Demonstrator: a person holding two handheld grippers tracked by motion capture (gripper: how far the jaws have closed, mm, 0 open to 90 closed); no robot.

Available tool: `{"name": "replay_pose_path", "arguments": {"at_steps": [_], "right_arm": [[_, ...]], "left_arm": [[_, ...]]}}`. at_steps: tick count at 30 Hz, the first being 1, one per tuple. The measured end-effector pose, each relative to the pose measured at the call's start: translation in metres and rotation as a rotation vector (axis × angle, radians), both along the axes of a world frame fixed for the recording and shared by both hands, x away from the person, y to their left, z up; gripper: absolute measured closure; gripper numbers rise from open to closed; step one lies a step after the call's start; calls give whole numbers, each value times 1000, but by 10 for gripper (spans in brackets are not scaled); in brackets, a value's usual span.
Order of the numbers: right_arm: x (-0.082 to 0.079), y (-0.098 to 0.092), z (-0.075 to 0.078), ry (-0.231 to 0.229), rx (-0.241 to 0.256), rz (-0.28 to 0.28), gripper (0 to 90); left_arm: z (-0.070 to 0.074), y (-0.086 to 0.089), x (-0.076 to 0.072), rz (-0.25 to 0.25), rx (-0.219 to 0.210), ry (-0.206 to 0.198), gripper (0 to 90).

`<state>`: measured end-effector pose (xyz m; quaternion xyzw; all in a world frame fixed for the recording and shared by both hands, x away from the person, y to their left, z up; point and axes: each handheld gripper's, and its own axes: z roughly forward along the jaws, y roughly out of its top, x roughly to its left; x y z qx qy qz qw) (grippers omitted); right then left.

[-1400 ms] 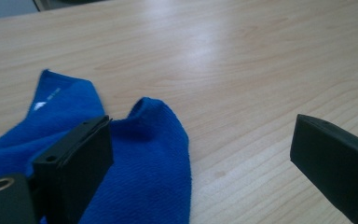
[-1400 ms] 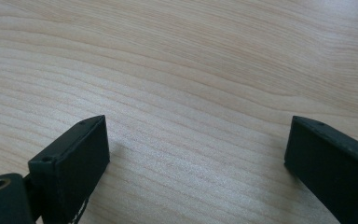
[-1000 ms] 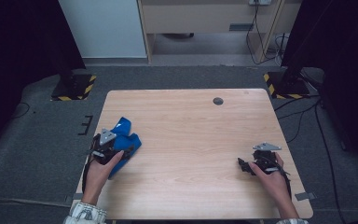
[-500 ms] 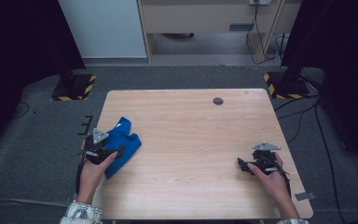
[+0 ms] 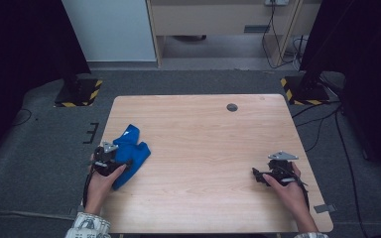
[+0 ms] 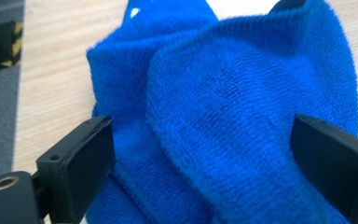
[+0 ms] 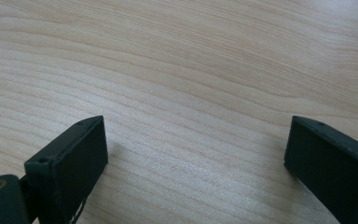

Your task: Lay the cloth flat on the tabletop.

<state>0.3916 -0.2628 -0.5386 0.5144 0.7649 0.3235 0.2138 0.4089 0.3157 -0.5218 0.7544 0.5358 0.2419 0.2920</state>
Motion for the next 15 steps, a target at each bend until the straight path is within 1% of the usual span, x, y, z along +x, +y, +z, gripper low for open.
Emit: {"name": "replay_pose_path", "arguments": {"at_steps": [3,6,7,8,9,10,11,12,14,15], "right_arm": [[0,0,0,1,-2,7,60],[0,0,0,0,-3,9,60],[0,0,0,-1,-3,10,60],[0,0,0,-1,-3,10,60],[0,0,0,0,-3,8,60],[0,0,0,-1,-4,9,60],[0,0,0,-2,-4,9,60],[0,0,0,-2,-4,9,60],[0,1,0,-3,-5,9,60],[0,1,0,-4,-5,11,60]], "left_arm": [[-1,1,0,13,-13,11,90],[-3,2,0,10,-20,22,119],[-4,3,1,1,-48,38,151],[-4,3,1,1,-48,38,187],[-4,3,1,-3,-62,43,211],[-4,3,0,-10,-67,44,245],[-3,3,-1,-28,-80,46,288],[-3,3,-1,-28,-80,46,330],[-1,2,-2,-49,-95,49,414],[1,1,-3,-56,-93,51,459]]}}
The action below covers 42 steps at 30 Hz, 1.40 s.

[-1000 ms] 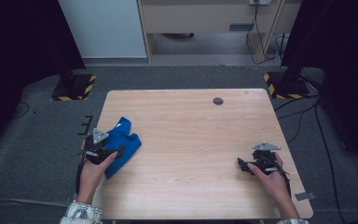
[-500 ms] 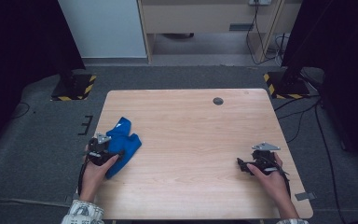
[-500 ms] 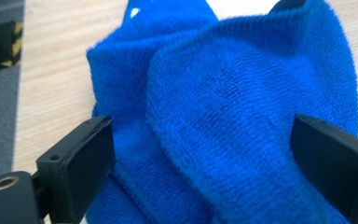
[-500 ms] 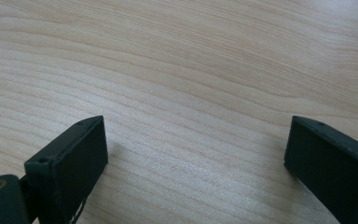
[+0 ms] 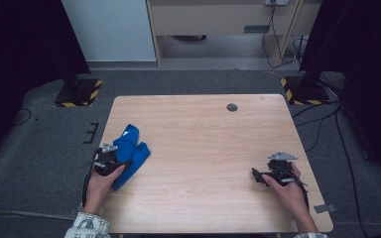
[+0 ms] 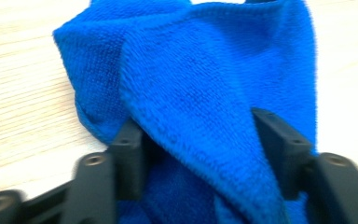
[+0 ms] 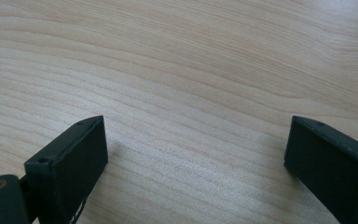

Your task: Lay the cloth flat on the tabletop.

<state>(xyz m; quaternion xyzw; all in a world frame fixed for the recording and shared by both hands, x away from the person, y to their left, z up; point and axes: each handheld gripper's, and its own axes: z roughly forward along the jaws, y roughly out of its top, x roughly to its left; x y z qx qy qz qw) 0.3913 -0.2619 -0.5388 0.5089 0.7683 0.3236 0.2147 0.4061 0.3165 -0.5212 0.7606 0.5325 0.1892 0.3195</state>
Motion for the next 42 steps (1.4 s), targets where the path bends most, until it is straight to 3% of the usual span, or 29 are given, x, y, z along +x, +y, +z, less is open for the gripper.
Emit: {"name": "replay_pose_path", "arguments": {"at_steps": [7,15,17,20,21,22,24,27,29,31,32,37,41,42], "right_arm": [[0,0,0,0,0,1,60],[0,0,0,0,0,1,60],[0,0,0,0,0,1,60],[0,0,0,0,0,1,60],[0,0,0,0,0,2,60],[0,0,0,0,0,2,60],[0,0,0,0,0,2,60],[0,0,0,0,0,2,60],[0,0,0,0,0,2,60],[0,0,0,0,-1,5,60],[-1,1,0,2,0,5,60],[-1,1,0,4,-1,10,60],[-1,1,0,4,-1,10,60],[-1,1,0,4,-1,10,60]], "left_arm": [[4,-7,-2,-41,2,-4,675],[4,-1,-2,-29,-24,-5,720],[4,-1,-2,-15,-7,-24,668],[3,-1,0,37,47,-61,395],[3,-1,0,37,47,-61,308],[1,1,2,67,65,-64,256],[-4,3,4,72,42,-26,206],[-6,6,6,79,12,-15,200],[-6,6,6,75,4,-15,236],[-5,6,5,60,-2,-12,333],[-4,5,4,43,-30,-9,402],[-3,-5,3,-6,-40,-5,630],[-2,-12,3,-32,-62,8,688],[-1,-21,2,-60,-63,15,693]]}}
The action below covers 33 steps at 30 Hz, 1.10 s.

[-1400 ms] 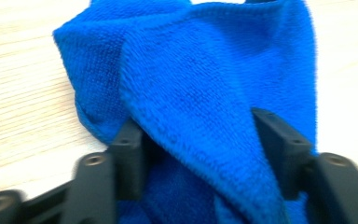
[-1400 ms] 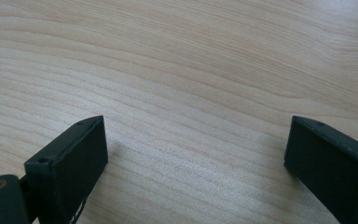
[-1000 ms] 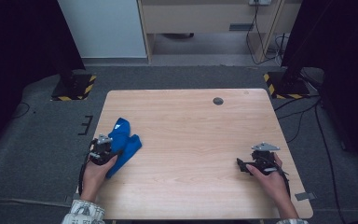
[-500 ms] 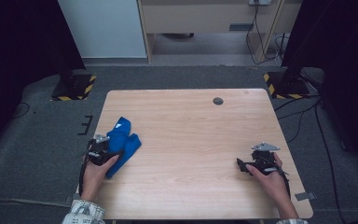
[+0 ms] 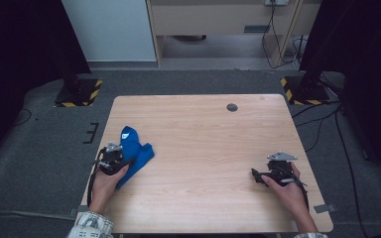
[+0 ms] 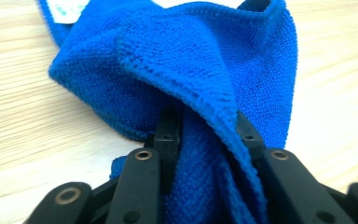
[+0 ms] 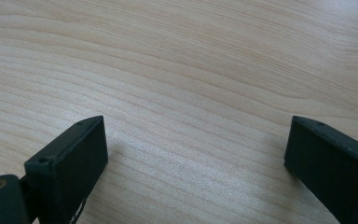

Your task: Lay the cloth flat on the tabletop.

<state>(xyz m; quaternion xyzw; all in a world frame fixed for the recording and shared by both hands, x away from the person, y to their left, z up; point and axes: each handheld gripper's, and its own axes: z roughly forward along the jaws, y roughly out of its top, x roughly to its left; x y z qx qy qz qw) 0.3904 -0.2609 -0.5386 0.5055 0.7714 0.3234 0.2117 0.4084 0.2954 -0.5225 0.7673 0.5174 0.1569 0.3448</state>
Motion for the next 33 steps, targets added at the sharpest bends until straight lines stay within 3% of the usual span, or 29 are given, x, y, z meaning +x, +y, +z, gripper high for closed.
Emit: {"name": "replay_pose_path", "arguments": {"at_steps": [3,6,7,8,10,14,16,20,21,25,29,30,33], "right_arm": [[0,0,0,0,0,0,60],[0,0,0,0,0,1,60],[0,0,0,0,0,1,60],[0,0,0,0,0,0,60],[0,0,0,0,0,1,60],[0,0,0,0,0,2,60],[0,0,0,-1,3,5,60],[1,1,0,-2,4,3,60],[1,1,0,-2,4,3,60],[0,0,0,-7,5,25,96],[-1,1,1,-13,6,27,140],[0,3,1,-16,8,38,162],[0,6,2,-13,9,43,190]], "left_arm": [[0,-12,-1,-37,-12,7,698],[1,-44,-2,-118,-13,12,699],[1,-44,-2,-118,-13,12,698],[1,-55,-3,-146,-10,13,698],[2,-79,-5,-198,18,8,697],[4,-106,-4,-264,43,3,697],[4,-112,-4,-276,40,2,699],[10,-144,-2,-340,20,-25,701],[10,-144,-2,-340,20,-25,702],[22,-175,-6,-417,-3,-63,704],[22,-194,-10,-463,-7,-63,704],[18,-207,-13,-496,10,-57,704],[12,-216,-13,-511,0,-40,702]]}}
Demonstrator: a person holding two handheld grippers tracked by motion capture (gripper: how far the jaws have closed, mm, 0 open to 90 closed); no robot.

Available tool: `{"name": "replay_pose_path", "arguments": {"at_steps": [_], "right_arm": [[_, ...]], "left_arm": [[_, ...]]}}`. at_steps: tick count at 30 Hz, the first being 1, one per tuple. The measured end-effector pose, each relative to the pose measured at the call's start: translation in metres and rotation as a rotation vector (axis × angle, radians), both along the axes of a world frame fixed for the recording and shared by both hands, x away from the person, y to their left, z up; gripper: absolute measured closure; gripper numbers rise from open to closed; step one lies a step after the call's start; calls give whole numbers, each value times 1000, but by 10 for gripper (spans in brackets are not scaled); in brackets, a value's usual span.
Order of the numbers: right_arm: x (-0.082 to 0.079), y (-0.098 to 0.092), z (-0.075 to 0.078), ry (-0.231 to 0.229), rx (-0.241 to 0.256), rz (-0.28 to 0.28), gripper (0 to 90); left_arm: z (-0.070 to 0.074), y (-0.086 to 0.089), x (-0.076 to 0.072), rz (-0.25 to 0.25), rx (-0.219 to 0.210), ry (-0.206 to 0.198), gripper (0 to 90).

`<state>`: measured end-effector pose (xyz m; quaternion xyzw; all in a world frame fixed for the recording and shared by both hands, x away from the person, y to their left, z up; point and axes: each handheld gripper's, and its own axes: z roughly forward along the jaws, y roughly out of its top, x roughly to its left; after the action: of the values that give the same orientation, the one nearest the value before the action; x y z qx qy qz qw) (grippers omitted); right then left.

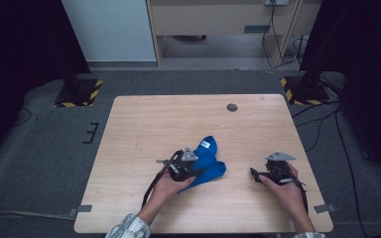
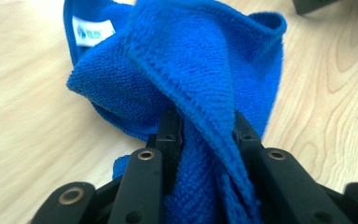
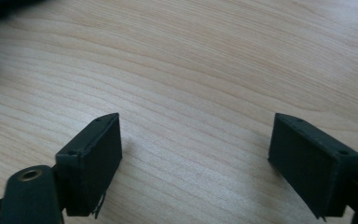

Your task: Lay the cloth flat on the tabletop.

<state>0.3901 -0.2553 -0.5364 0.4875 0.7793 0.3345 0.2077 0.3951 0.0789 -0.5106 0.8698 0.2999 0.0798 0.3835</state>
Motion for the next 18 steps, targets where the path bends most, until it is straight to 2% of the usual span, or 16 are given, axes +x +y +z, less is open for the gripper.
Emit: {"name": "replay_pose_path", "arguments": {"at_steps": [1,4,7,9,10,11,12,13,15,17,18], "right_arm": [[0,1,0,-3,0,-2,211],[-1,6,2,-1,3,10,337],[-3,10,8,-16,27,33,436],[-4,14,12,-40,37,53,487],[-4,14,12,-40,37,53,487],[-5,19,16,-60,36,68,520],[-6,20,17,-63,37,75,536],[-7,23,19,-67,40,85,554],[-8,26,22,-70,51,99,584],[-9,27,23,-71,64,105,595],[-10,31,26,-74,80,109,592]], "left_arm": [[-2,-3,0,6,-10,7,702],[-9,-10,0,-12,21,-3,697],[-10,-7,-1,-12,-2,9,665],[-8,-6,-3,-4,-2,-12,579],[-8,-6,-3,-4,-2,-12,498],[-7,-4,-4,11,-1,-21,415],[-3,-1,-7,38,-10,-34,354],[-1,2,-8,45,-17,-38,312],[2,7,-12,67,-42,-38,242],[4,10,-15,67,-46,-36,218],[9,15,-21,70,-42,-60,210]]}}
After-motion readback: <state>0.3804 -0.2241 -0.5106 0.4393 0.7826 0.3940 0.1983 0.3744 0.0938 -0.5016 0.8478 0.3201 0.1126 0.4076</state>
